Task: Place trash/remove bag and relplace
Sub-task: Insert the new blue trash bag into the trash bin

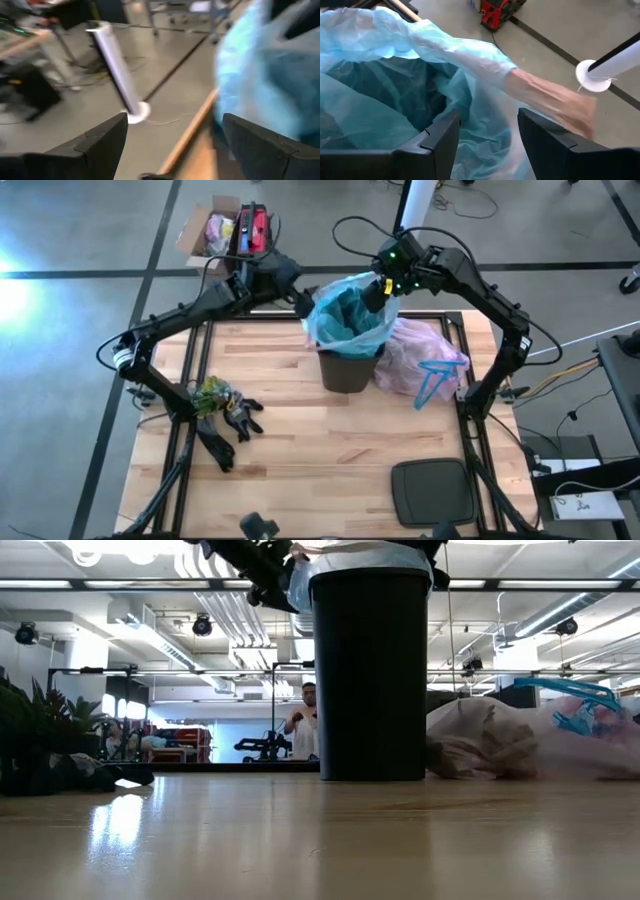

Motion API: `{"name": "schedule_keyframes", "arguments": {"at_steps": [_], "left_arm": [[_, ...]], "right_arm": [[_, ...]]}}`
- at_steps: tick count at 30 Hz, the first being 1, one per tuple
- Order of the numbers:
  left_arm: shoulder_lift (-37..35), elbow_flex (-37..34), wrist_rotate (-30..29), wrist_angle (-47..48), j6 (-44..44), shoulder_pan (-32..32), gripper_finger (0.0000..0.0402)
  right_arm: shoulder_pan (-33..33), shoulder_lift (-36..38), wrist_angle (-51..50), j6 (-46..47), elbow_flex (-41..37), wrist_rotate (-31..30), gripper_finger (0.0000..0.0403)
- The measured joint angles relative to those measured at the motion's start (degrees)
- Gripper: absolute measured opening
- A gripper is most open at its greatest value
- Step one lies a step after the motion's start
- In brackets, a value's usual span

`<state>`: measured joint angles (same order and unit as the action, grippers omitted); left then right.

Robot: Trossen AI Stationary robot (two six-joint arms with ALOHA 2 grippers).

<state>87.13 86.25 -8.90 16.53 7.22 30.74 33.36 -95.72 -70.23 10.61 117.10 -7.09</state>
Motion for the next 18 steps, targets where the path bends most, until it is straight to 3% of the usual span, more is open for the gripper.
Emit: {"name": "schedule_keyframes", "arguments": {"at_steps": [9, 16, 18], "left_arm": [[-0.7, -0.5, -0.3, 1.6, 1.4, 2.3, 0.0311], [-4.9, 1.8, 17.0, 1.3, -3.0, 2.3, 0.0311], [-5.0, 1.9, 19.5, 1.3, -5.4, 2.3, 0.0311]], "right_arm": [[-0.1, 0.0, 0.0, 0.0, 0.0, 0.0, 0.0192], [-0.5, 0.9, 0.2, -0.6, 0.7, 3.0, 0.0190], [-0.7, 1.4, 0.2, -1.2, 1.2, 4.2, 0.0190]]}}
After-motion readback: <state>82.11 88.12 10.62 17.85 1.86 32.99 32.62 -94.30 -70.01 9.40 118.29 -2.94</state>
